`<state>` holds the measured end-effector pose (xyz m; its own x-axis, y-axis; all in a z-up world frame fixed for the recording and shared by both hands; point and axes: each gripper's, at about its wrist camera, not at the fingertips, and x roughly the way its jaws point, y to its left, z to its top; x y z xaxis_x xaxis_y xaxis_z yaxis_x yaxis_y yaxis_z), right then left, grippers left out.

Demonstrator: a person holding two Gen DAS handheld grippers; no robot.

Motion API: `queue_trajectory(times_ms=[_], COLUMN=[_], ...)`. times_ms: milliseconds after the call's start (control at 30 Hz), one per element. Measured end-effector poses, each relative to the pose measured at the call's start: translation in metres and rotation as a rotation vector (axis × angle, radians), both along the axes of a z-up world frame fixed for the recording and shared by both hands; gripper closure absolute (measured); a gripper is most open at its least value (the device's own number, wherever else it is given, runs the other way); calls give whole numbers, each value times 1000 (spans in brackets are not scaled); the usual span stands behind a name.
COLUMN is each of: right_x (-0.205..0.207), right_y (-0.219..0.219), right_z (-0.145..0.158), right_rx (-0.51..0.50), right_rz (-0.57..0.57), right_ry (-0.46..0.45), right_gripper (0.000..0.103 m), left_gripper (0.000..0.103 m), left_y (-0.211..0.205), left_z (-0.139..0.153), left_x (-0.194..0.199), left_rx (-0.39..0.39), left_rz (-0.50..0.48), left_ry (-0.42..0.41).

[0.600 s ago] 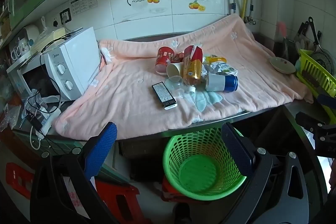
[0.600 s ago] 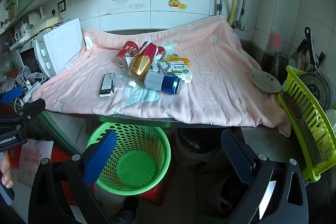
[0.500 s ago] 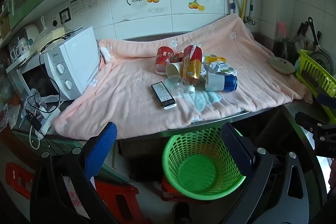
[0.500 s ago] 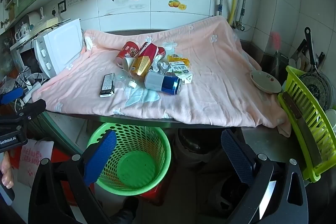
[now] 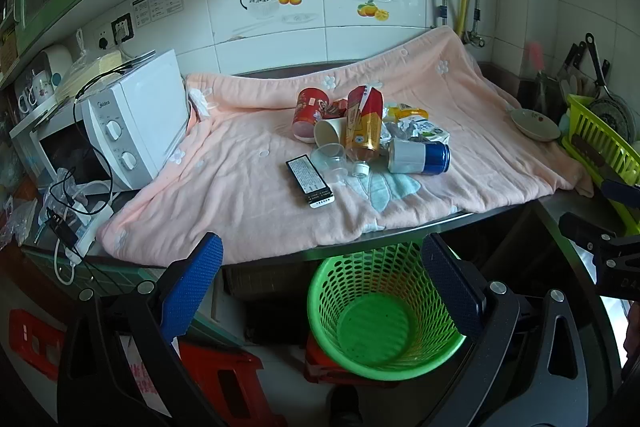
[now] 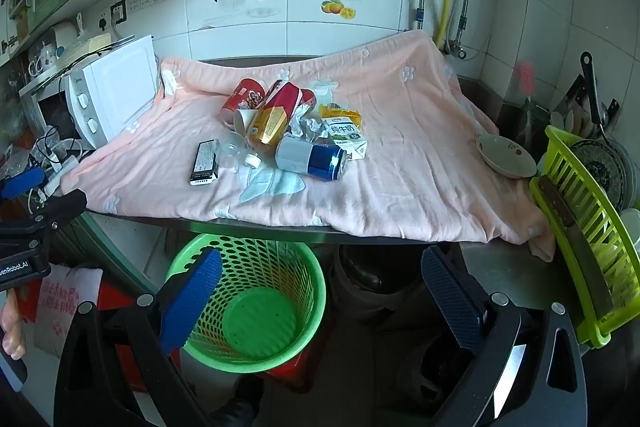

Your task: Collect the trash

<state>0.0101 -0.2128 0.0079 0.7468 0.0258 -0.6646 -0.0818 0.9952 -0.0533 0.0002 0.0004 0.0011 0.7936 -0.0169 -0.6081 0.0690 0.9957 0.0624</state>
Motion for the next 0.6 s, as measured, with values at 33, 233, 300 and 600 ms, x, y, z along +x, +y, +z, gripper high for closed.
queue_trajectory(times_ms=[33,233,300,600], right_x=[0,0,0,2], right_y=[0,-1,-1,1], right_z=[0,-1,-1,-3], right_rx=[-1,0,0,-2], right_rz=[0,0,2,5], right_ry=[-1,-1,-2,-2], right_gripper=[6,6,6,6], left_gripper=[5,5,5,5], left_y=[0,1,0,1], left_z=[0,-3,-3,-2], left_x=[-1,1,1,3], left_rx=[1,1,2,2], left_rz=[-1,2,3,7], left_ry=[-2,4,3,0])
